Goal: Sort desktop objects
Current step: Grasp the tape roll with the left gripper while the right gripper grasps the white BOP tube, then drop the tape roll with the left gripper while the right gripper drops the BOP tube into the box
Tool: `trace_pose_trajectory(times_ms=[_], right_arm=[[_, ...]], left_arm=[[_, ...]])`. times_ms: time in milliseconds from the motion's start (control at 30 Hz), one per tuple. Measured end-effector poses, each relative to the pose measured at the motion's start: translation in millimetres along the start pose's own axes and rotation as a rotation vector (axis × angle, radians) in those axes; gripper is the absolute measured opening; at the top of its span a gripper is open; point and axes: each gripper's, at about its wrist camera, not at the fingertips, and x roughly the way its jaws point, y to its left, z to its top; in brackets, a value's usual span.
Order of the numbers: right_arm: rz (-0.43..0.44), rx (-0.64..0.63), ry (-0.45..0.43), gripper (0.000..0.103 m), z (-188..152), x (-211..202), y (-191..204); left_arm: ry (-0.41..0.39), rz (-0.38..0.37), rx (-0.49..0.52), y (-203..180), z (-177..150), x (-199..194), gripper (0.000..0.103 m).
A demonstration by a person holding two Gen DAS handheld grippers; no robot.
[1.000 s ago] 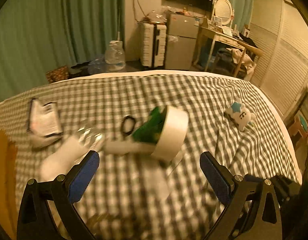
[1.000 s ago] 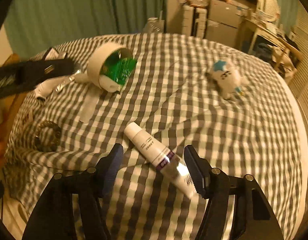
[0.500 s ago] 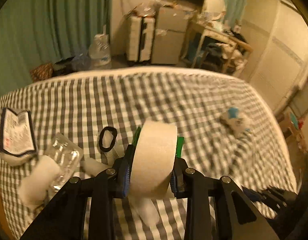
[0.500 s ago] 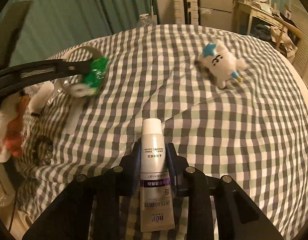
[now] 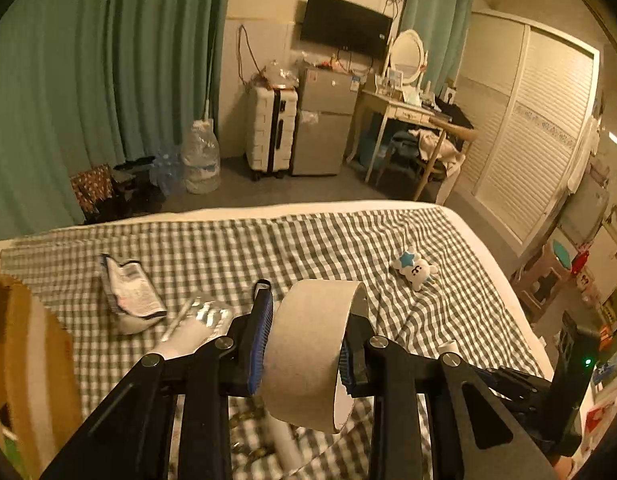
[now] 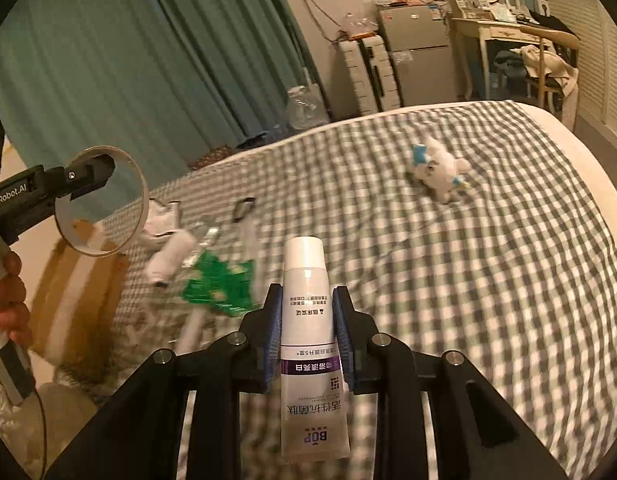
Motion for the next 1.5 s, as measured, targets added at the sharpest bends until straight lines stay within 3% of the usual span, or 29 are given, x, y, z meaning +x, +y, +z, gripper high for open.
trace_pose_trajectory(times_ms=[167,400,567,767,900,1000,1100,1133,1167,1200,1233,1267,1300,1500], right_arm=[[0.072,-0.027,0.0,0.025,-11.6,-9.5,55.5],[0.128,-0.155,0.022,0.025,-29.2,-17.4,144.4],[0.206,-0.267,0.018,0.025,-19.8,-15.5,234.6],[0.321,-0.369,0.07,0.025,-13.1,21.4,337.0],[0.367,-0.327,0.13,0.025,-16.0,67.9,378.5],[0.411,-0.239,0.184,0.025,-18.6,100.0,385.1],[0.394,-0.168,0.189,0.029,-14.1,120.7,384.9],[0.388,-0.134,0.195,0.036,-11.4,124.5,381.9],[0.39,-0.092,0.195,0.058,-8.6,126.3,376.2],[0.39,-0.064,0.176,0.065,-6.5,123.5,369.4],[0.38,-0.06,0.158,0.065,-3.6,122.2,364.6],[0.353,-0.071,0.131,0.065,-0.9,116.4,356.9],[0.32,-0.088,0.11,0.065,0.3,110.4,350.6],[0.092,-0.162,-0.037,0.067,13.5,53.5,282.4]], left_arm=[[-0.011,0.027,-0.019,32.1,-18.6,-44.2,0.03],[-0.049,0.073,-0.115,105.7,-44.1,-97.4,0.03],[-0.066,0.144,-0.16,168.3,-41.6,-134.1,0.03],[-0.095,0.228,-0.127,226.6,-39.4,-163.6,0.03],[-0.065,0.283,-0.166,270.2,-51.3,-159.2,0.03],[-0.029,0.303,-0.222,298.9,-69.4,-150.0,0.03],[0.014,0.326,-0.238,316.8,-82.2,-136.8,0.03],[0.026,0.341,-0.232,317.3,-84.7,-134.1,0.031],[0.038,0.358,-0.228,318.3,-87.9,-133.4,0.033],[0.049,0.37,-0.227,319.1,-90.6,-132.5,0.035],[0.054,0.37,-0.233,319.1,-93.0,-132.4,0.053],[0.054,0.374,-0.241,320.2,-97.3,-134.2,0.081],[0.051,0.383,-0.246,317.4,-98.1,-134.3,0.093],[-0.015,0.375,-0.2,269.1,-89.3,-144.8,0.096]])
